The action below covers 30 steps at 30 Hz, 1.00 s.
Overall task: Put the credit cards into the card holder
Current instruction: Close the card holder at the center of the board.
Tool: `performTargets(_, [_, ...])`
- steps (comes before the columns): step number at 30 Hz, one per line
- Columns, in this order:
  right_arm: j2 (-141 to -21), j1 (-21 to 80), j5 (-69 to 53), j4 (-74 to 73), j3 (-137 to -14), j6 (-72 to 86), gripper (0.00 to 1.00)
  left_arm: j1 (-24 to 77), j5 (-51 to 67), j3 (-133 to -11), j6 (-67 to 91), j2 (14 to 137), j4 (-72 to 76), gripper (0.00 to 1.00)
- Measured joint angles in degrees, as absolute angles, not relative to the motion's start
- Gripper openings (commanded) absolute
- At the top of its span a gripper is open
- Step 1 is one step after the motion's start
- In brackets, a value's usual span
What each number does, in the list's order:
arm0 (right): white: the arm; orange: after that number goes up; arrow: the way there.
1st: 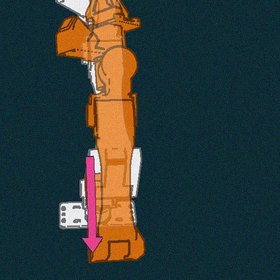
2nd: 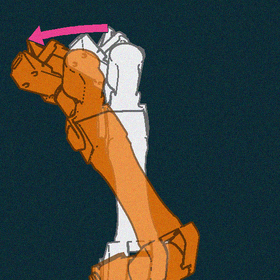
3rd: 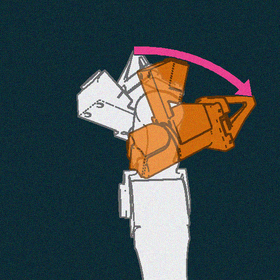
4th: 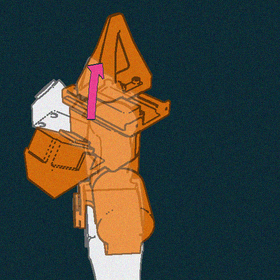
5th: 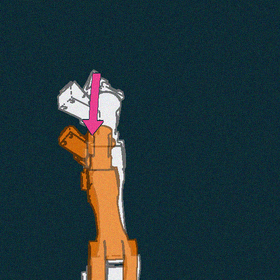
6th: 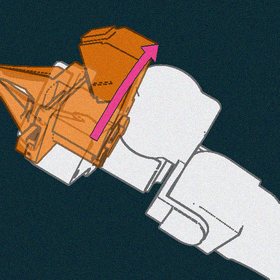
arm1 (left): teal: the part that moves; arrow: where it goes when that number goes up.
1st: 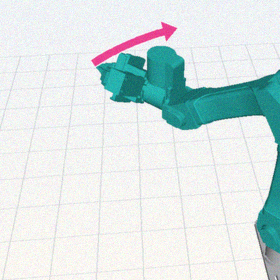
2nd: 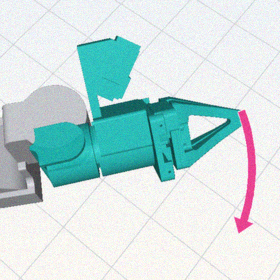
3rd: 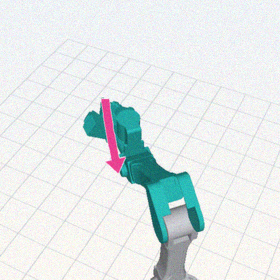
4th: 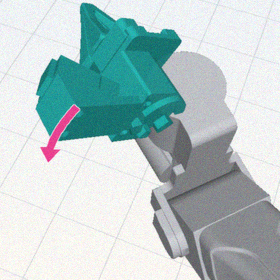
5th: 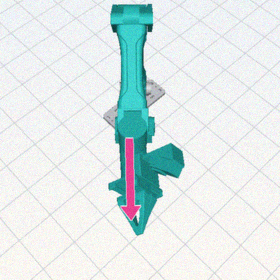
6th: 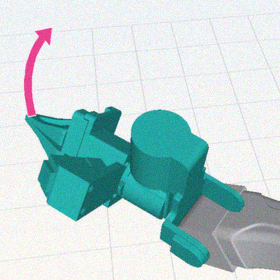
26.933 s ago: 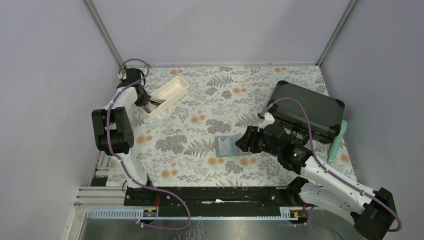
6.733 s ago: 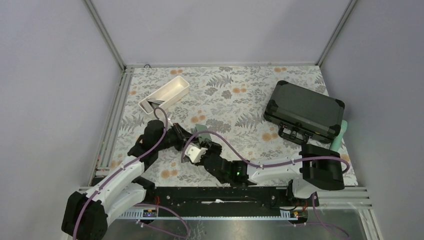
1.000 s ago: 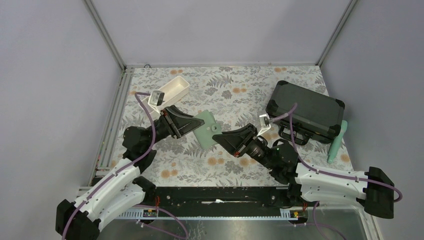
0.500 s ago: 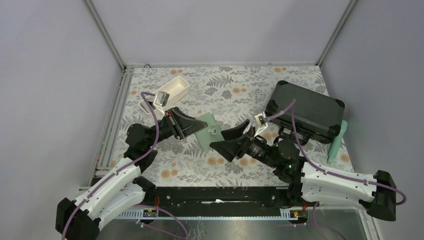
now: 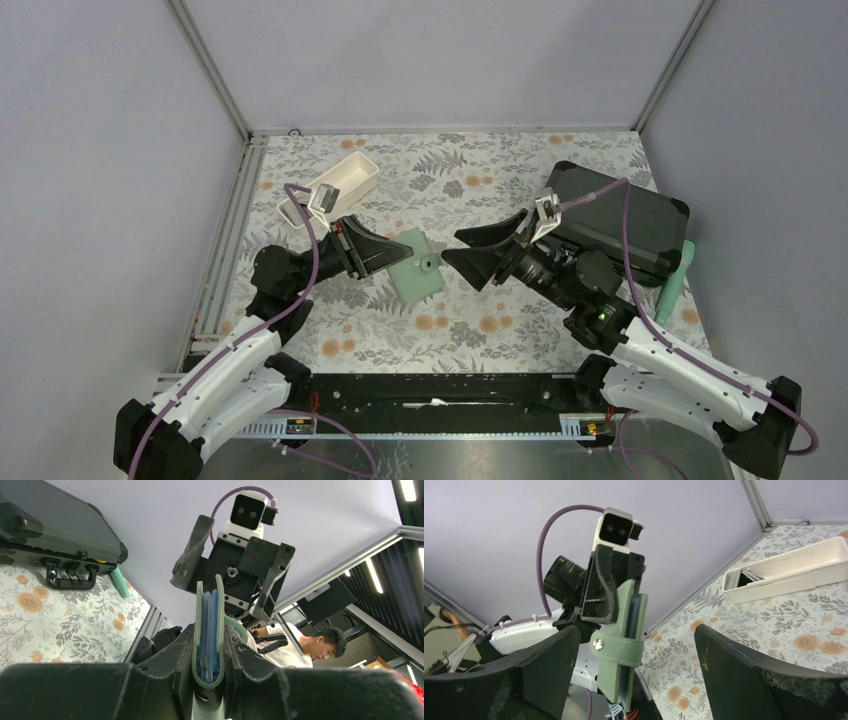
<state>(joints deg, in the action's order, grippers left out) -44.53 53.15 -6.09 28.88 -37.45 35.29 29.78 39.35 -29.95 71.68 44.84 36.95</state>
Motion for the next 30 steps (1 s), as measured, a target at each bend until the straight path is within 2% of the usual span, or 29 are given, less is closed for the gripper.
performTargets(8, [-49.23, 44.95, -16.32, 30.44, -37.45, 43.0, 0.78, 28.91, 40.01, -29.36, 72.07, 44.05, 35.57, 0.0])
performTargets(15, [-52.99, 44.6, -24.73, 33.21, -37.45, 47.83, 0.66, 28.58, 40.18, -29.36, 72.07, 43.59, 34.68, 0.0])
performTargets(22, [-54.19, 44.56, -28.21, 36.4, -37.43, 51.24, 0.54, 28.49, 40.18, -29.36, 72.07, 43.62, 32.82, 0.0])
performTargets(27, [-54.87, 44.56, -29.17, 38.22, -37.43, 52.64, 0.48, 28.45, 40.23, -29.36, 72.07, 43.59, 32.62, 0.0])
performTargets(30, [-55.31, 44.49, -29.5, 38.41, -37.41, 53.04, 0.48, 28.45, 40.29, -29.36, 72.07, 43.59, 32.42, 0.0])
